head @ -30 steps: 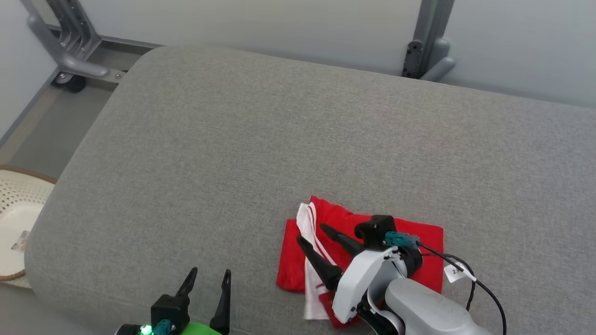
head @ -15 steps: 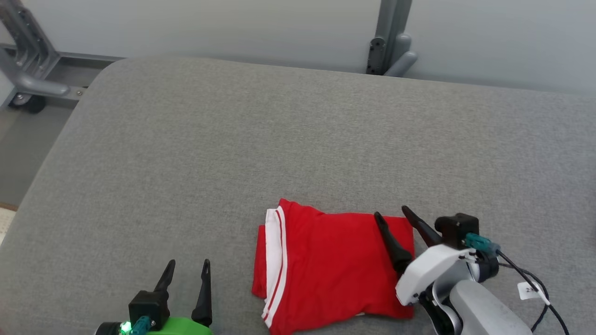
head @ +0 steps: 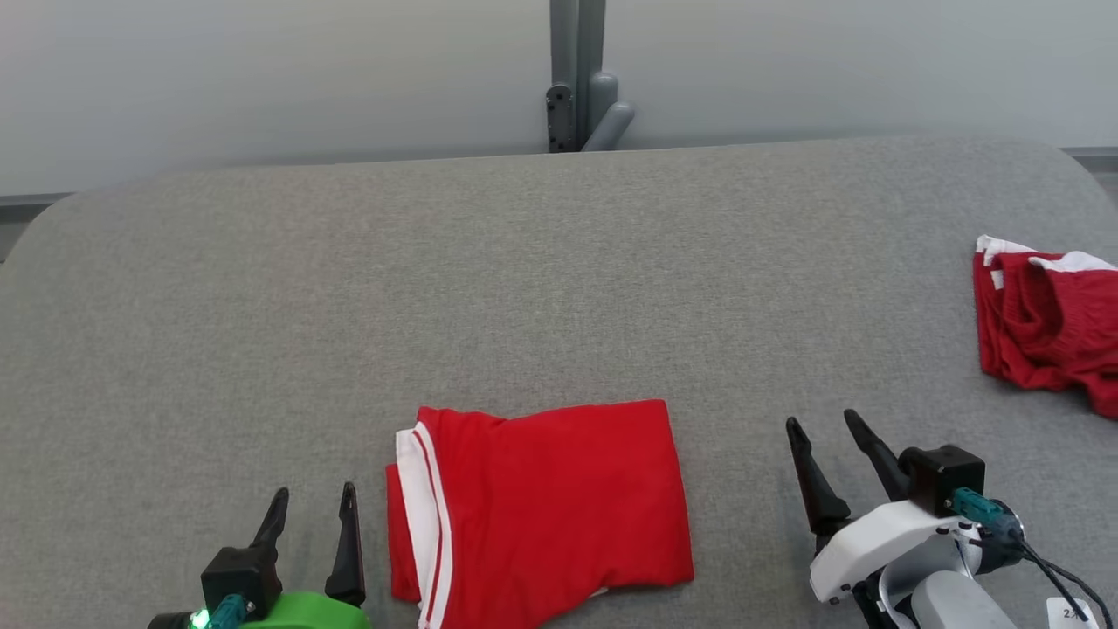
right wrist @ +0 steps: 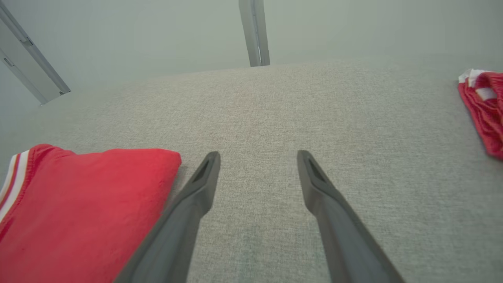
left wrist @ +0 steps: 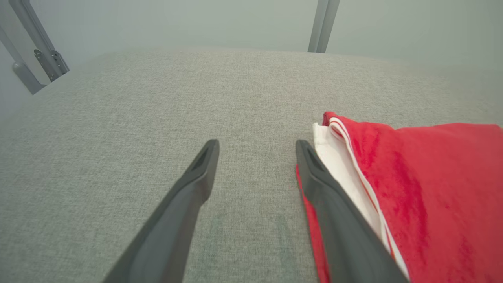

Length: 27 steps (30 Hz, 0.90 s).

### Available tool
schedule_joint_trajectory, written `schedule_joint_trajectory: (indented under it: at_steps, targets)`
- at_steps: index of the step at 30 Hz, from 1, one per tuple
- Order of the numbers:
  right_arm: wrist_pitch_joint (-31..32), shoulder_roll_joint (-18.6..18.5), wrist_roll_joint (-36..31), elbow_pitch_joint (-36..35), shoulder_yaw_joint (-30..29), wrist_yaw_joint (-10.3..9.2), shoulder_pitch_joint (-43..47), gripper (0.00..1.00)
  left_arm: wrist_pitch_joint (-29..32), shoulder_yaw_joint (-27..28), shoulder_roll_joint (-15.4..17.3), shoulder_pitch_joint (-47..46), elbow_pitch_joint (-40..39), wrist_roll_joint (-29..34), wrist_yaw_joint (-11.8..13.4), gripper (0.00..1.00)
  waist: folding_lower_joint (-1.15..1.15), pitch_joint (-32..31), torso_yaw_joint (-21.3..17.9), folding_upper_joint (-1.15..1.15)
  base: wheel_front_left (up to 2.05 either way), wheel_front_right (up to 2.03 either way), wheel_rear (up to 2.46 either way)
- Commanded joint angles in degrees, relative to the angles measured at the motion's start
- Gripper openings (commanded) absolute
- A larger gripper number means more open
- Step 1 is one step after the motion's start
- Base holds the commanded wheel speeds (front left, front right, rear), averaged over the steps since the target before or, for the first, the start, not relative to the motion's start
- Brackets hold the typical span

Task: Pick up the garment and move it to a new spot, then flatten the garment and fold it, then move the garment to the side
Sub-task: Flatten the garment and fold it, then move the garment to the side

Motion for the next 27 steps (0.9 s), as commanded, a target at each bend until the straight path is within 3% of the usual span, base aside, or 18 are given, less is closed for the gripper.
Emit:
schedule_joint_trajectory:
  at_steps: [1,16,22,27]
  targets:
    - [-0.1,0.2,-0.5,-0.7,-0.4,-0.01,0.5,1.00,0.0,0.3,0.2,0.1,-0.1,0.2,0.1,1.00,0.00,-0.5,-2.3,0.00,0.00,0.00,0.00]
    - [-0.1,2.6,-3.1,-6.6,-4.6,-0.01,2.2,1.00,0.0,4.6,0.2,1.5,-1.7,0.4,-0.6,1.00,0.00,-2.5,-3.5,0.00,0.00,0.00,0.00]
    - [-0.1,3.0,-3.2,-6.0,-3.0,-0.01,2.2,1.00,0.0,3.8,0.2,1.4,-1.8,0.0,-0.9,1.00,0.00,-1.8,-2.5,0.00,0.00,0.00,0.00]
    - [-0.1,3.0,-1.0,-2.8,2.3,-0.01,-0.5,1.00,0.0,0.8,0.2,-0.8,-1.5,-1.0,-0.6,1.00,0.00,2.3,0.0,0.00,0.00,0.00,0.00]
